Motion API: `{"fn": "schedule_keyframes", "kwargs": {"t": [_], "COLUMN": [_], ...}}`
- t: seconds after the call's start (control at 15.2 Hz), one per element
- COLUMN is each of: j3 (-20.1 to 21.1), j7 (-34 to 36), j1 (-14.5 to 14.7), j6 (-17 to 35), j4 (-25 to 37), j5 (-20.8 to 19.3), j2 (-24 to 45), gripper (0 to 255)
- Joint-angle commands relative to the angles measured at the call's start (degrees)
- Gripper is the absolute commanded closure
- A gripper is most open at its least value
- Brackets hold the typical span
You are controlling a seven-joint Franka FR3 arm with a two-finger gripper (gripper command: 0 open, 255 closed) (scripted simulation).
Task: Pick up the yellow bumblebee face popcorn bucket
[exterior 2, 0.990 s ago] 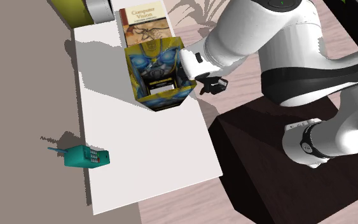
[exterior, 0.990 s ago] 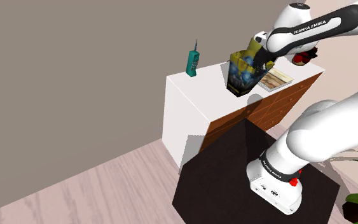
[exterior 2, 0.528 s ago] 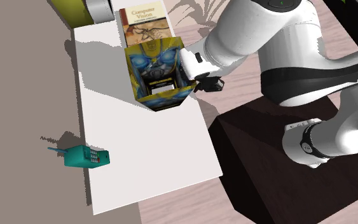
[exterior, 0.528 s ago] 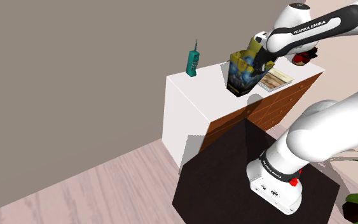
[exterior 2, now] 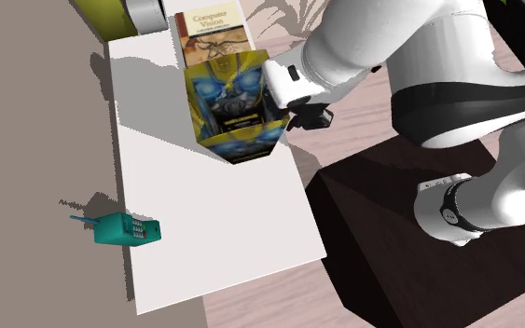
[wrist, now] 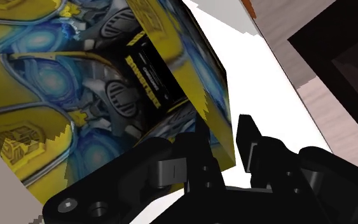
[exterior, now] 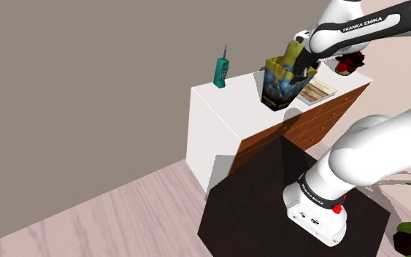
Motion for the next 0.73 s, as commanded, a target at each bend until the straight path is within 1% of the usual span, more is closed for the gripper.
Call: {"fn": "schedule_keyframes", "kwargs": {"t": [0.0, 0.53, 0.66], "j3": [0.8, 3.2, 3.2], "j7": [-0.1, -0.5, -0.5], "j1": [-0.1, -0.1, -0.1], "j6": [-1.9, -9.0, -9.2], "j4": [1.1, 5.1, 5.2], "j5": [0.2, 1.3, 1.3], "j2": [-1.2, -4.4, -4.5], "gripper": [255, 255, 255]}}
